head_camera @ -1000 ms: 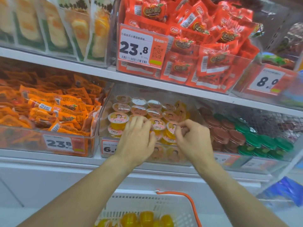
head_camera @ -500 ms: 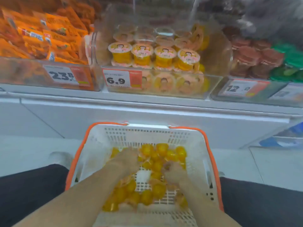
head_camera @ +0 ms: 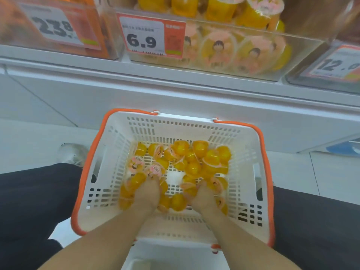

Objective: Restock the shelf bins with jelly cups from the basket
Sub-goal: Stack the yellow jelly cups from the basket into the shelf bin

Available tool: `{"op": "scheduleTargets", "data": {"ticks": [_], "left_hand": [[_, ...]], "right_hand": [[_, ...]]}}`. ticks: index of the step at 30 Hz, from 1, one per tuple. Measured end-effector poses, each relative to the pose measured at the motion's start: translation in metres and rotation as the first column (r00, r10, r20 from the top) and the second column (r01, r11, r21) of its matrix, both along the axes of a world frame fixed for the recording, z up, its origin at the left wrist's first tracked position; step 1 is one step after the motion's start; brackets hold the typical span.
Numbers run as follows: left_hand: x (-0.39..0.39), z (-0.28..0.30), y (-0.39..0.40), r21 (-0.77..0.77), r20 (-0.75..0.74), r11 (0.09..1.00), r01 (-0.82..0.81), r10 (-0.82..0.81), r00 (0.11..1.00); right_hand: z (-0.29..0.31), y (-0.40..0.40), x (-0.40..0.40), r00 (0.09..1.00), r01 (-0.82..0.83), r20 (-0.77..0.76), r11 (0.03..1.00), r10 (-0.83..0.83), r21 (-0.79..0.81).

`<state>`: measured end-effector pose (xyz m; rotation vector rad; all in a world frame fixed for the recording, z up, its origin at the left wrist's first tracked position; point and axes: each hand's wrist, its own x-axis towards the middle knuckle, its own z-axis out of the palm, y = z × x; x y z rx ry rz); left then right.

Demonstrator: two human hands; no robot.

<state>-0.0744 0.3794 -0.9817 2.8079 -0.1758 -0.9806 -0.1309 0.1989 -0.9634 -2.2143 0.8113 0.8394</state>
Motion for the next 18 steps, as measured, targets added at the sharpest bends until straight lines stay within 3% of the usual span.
{"op": "scheduleTargets", "data": {"ticks": [4,7,9,11,14,16,18], "left_hand": [[0.003,0.000,0.003,-0.025,0.051,0.999,-0.046,0.047,0.998],[0.008,0.002,0.013,-0.170,0.034,0.970,-0.173,0.182,0.983],[0.013,0.005,0.021,-0.344,-0.042,0.915,-0.210,0.208,0.977],[0.021,0.014,0.031,-0.468,-0.208,0.838,-0.281,0.205,0.957],[0.033,0.039,0.041,-0.558,-0.461,0.676,-0.481,0.230,0.857],[0.043,0.055,0.044,-0.601,-0.602,0.492,-0.629,0.239,0.762],[0.053,0.070,0.044,-0.590,-0.743,0.277,-0.759,0.180,0.644]], "right_hand": [[-0.006,0.010,0.000,1.000,-0.015,0.022,0.996,0.017,-0.087],[-0.005,0.008,0.004,0.999,-0.029,0.024,0.994,0.031,-0.101],[-0.011,0.007,0.006,1.000,-0.024,-0.017,0.997,0.023,-0.068],[-0.008,0.002,0.011,0.999,0.025,-0.041,0.999,-0.026,-0.023],[0.019,-0.013,0.028,0.977,0.172,-0.156,0.967,-0.144,0.186],[0.043,-0.024,0.040,0.958,0.241,-0.229,0.913,-0.171,0.329],[0.065,-0.035,0.051,0.959,0.280,-0.190,0.811,-0.211,0.513]]}}
